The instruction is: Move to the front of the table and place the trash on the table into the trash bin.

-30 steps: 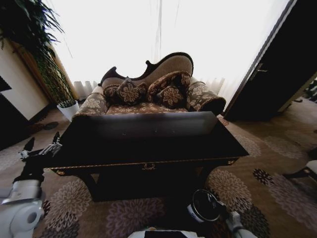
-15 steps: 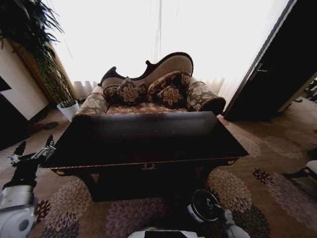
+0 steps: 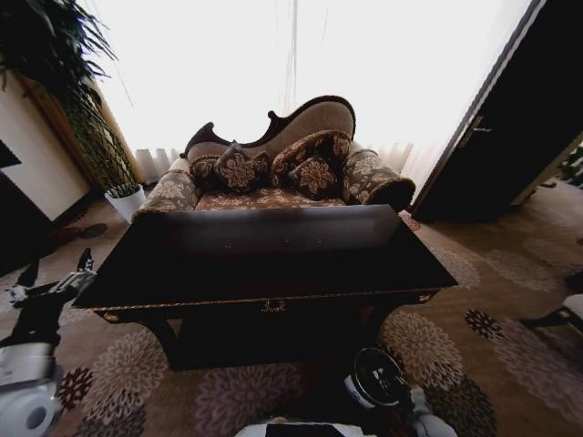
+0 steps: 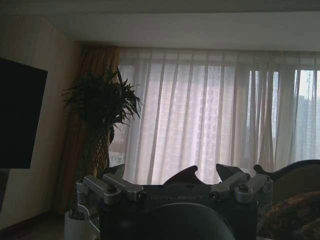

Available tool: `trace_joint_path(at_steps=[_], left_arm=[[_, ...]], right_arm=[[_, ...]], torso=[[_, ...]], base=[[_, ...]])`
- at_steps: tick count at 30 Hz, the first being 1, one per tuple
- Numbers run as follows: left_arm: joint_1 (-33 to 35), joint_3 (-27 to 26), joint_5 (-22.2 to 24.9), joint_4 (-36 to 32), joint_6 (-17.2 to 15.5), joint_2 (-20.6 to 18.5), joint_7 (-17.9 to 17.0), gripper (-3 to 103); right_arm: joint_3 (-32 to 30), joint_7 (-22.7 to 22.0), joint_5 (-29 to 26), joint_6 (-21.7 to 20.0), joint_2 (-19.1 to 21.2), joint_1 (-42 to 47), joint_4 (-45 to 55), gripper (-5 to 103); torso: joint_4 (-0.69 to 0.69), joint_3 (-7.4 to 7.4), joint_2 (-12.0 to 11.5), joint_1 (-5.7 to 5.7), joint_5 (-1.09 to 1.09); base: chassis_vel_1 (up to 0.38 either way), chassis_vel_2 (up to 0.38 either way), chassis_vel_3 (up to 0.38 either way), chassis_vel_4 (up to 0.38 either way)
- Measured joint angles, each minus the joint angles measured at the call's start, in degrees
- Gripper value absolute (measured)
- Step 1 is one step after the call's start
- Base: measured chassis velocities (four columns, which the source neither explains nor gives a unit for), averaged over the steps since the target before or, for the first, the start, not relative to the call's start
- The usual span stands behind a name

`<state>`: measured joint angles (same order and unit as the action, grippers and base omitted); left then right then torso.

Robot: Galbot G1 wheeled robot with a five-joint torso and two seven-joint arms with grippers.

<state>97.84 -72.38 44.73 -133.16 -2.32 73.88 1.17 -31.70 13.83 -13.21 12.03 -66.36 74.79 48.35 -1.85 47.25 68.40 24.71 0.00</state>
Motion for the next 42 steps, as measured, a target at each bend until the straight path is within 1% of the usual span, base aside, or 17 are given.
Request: trace_joint_path(at_steps=[1,4,5,8,10,13,14,15,18,19,24,25,29,34,36,39,42], left_arm=[[0.01,0.01,0.0,-0.02,0.03,0.0,0.0,100],[0.04,0.01,0.03,-0.08,0.19,-0.1,0.0,100],[0.04,0.01,0.03,-0.08,0.19,-0.1,0.0,100],[-0.3,0.07,0.25,0.05,0.27,-0.43,0.0,100],[-0.52,0.34,0.25,0.21,0.3,-0.53,0.01,100],[-1.69,1.7,0.14,0.72,0.37,-0.64,0.01,100],[-2.38,2.55,-0.02,1.04,0.38,-0.62,0.01,100],[-2.38,2.55,-0.02,1.04,0.38,-0.62,0.01,100],[-4.33,5.16,-0.53,2.04,0.39,-0.44,0.02,100],[-4.33,5.16,-0.53,2.04,0.39,-0.44,0.02,100],[-6.76,8.46,-1.27,3.65,0.48,-0.58,0.02,100],[-6.76,8.46,-1.27,3.65,0.48,-0.58,0.02,100],[-8.41,10.71,-1.38,4.44,0.16,-1.16,0.0,100],[-9.51,12.11,-1.45,5.44,0.05,-1.47,-0.01,100],[-9.65,12.28,-1.46,5.64,0.04,-1.52,-0.02,100],[-10.24,12.73,-1.48,6.29,0.03,-1.83,-0.04,100],[-10.48,12.81,-1.47,6.55,0.02,-1.99,-0.04,100]], right_arm=[[-0.08,0.02,-0.01,0.0,0.01,0.16,0.19,53],[-0.72,0.08,-0.19,0.17,-0.01,1.73,2.36,69],[-0.72,0.08,-0.19,0.17,-0.01,1.73,2.36,69],[-2.1,0.34,-0.94,0.65,-0.13,4.42,6.84,86],[-2.71,0.37,-1.41,0.65,-0.25,5.46,8.81,86],[-5.03,0.45,-2.48,0.8,-1.02,8.93,15.96,99],[-6.37,0.49,-2.54,1.11,-1.5,10.93,19.76,99],[-6.37,0.49,-2.54,1.11,-1.5,10.93,19.76,99],[-10.72,1.69,-2.61,2.97,-2.31,16.66,29.02,100],[-10.72,1.69,-2.61,2.97,-2.31,16.66,29.02,100],[-17.69,3.6,-3.56,4.84,-4.02,24.13,39.26,100],[-17.69,3.6,-3.56,4.84,-4.02,24.13,39.26,100],[-21.73,7.13,-5.47,8.27,-5.82,28.39,45.7,100],[-24.39,10.47,-5.23,11.98,-7.36,31.35,51.25,100],[-24.77,11.09,-5.83,12.43,-7.53,31.79,52.57,100],[-26.27,13.65,-8.68,14.02,-7.76,32.82,57.36,100],[-27.12,14.16,-10.44,14.37,-7.78,33.14,59.89,100]], torso=[[0.0,0.0,0.0,0.0,0.0],[0.0,0.0,0.0,0.0,0.0],[0.0,0.0,0.0,0.0,0.0],[0.0,0.0,0.0,0.0,0.01],[0.0,0.0,0.0,0.0,0.01],[0.0,0.0,0.01,0.0,-0.01],[0.0,0.0,0.01,0.0,0.02],[0.0,0.0,0.01,0.0,0.02],[0.0,0.0,0.0,0.0,-0.01],[0.0,0.0,0.0,0.0,-0.01],[-0.01,0.0,0.01,0.0,0.0],[-0.01,0.0,0.01,0.0,0.0],[0.0,0.0,0.0,0.0,-0.01],[0.0,-0.01,0.01,-0.01,0.0],[0.0,0.0,0.01,0.0,0.0],[0.0,0.0,0.0,0.0,-0.01],[0.0,0.0,0.01,0.0,0.0]], base=[[0.0,0.0,0.0,0.0],[0.0,0.0,0.0,0.0],[0.0,0.0,0.0,0.0],[0.0,0.0,0.0,0.0],[0.0,0.0,0.0,0.0],[0.0,0.0,0.0,0.0],[0.0,0.0,0.0,0.0],[0.0,0.0,0.0,0.0],[0.0,0.0,0.0,0.0],[0.0,0.0,0.0,0.0],[0.0,0.0,0.0,0.0],[0.0,0.0,0.0,0.0],[0.0,0.0,0.0,0.0],[0.0,0.0,0.0,0.0],[0.0,0.0,0.0,0.0],[0.0,0.0,0.0,0.0],[0.0,0.0,0.0,0.0]])
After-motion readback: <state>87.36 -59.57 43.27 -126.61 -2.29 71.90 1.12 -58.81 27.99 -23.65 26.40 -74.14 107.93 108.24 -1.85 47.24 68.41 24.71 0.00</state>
